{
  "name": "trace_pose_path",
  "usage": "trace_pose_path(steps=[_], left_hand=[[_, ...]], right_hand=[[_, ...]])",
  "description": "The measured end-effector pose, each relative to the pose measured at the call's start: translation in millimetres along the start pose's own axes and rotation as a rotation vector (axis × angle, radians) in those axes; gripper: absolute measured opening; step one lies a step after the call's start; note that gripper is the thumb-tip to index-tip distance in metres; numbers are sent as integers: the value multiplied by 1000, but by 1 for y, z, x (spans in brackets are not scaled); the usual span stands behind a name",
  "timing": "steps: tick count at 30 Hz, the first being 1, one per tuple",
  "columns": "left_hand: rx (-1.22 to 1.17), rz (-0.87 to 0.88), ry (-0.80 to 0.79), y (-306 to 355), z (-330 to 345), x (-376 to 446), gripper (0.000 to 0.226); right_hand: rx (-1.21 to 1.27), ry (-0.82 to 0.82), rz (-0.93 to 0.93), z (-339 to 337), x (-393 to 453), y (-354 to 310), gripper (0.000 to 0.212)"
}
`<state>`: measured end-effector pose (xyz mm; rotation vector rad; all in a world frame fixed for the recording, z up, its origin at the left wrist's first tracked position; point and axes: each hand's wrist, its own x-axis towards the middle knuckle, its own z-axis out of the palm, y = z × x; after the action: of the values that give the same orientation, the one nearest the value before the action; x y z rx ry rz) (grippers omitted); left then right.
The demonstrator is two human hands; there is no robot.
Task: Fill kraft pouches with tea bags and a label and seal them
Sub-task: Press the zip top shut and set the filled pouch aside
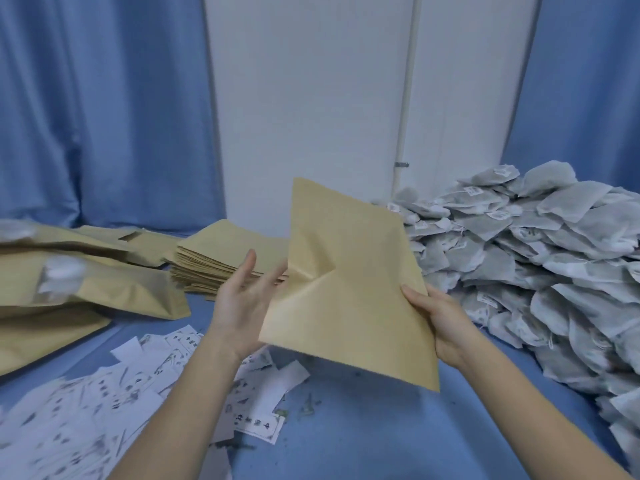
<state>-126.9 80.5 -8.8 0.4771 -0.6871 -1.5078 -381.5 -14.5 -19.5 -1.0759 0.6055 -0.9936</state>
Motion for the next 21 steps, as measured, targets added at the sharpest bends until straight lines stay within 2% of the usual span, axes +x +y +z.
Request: trace_pose_path(steps=[3,8,10,12,15,19,21], left_hand=[[-69,129,53,11,-27,-16,53],[-154,329,306,64,-39,-31,61],[-142,403,367,93,-47,-39,54],[-119,429,374,113,-57,-47,44],[-82,416,440,125,-69,-46,42],[-129,351,526,118,-78,-26,38],[-131,316,533,108,-82,-13,36]], right_hand=[[23,3,13,77,37,4,26],[4,-294,155,312,104,-2,53],[-96,-336,201,364,117,16,62],[-119,-345,280,387,120,35,60],[-117,-301,360,379,129,62,60],[-78,-240,344,353,147,76,55],[-104,-206,319,337,154,79,44]])
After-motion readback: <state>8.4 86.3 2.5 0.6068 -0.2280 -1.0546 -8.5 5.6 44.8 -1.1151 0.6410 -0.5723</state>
